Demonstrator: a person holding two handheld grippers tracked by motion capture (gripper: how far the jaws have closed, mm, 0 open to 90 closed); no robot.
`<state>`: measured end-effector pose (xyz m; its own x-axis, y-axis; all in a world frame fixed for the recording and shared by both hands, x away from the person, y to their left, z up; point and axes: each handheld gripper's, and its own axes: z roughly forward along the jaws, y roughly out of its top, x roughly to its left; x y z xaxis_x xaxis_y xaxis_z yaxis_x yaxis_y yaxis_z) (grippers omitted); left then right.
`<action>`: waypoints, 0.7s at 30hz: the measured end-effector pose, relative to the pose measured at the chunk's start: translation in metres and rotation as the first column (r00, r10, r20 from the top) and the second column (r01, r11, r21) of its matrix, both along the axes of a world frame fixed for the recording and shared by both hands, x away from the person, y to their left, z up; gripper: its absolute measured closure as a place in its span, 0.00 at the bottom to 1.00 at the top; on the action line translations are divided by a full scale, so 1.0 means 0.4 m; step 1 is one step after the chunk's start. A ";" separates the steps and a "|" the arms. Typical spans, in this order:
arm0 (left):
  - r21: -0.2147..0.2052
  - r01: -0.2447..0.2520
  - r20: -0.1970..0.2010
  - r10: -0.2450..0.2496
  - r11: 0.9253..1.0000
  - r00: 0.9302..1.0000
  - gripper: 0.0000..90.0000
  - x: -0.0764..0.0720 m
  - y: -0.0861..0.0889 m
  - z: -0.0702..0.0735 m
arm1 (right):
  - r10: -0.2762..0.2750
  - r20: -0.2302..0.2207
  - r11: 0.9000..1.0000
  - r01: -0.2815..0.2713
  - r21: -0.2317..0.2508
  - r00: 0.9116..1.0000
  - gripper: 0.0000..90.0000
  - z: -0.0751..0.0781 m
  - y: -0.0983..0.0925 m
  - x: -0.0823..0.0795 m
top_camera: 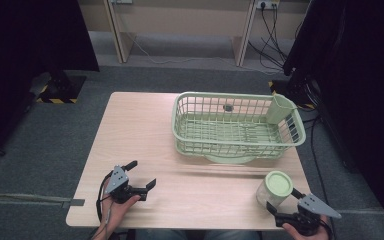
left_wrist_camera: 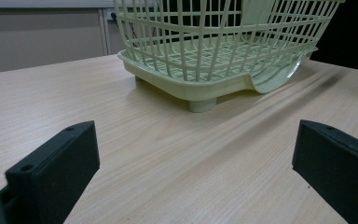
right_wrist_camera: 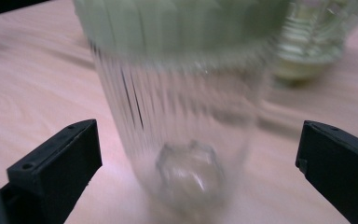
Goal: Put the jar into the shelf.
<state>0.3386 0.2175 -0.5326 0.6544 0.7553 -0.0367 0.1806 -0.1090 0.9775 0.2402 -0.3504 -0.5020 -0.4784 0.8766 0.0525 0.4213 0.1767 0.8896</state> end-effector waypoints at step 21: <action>0.003 -0.003 -0.005 0.003 1.000 1.000 0.00 0.001 -0.001 0.000 | 0.069 0.039 0.998 -0.069 -0.010 0.997 0.01 0.115 0.018 0.009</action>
<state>0.3391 0.2171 -0.5325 0.6518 0.7574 -0.0381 0.1863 -0.1112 0.9762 0.2437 -0.3432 -0.4561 -0.5392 0.8418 0.0249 0.3729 0.2121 0.9033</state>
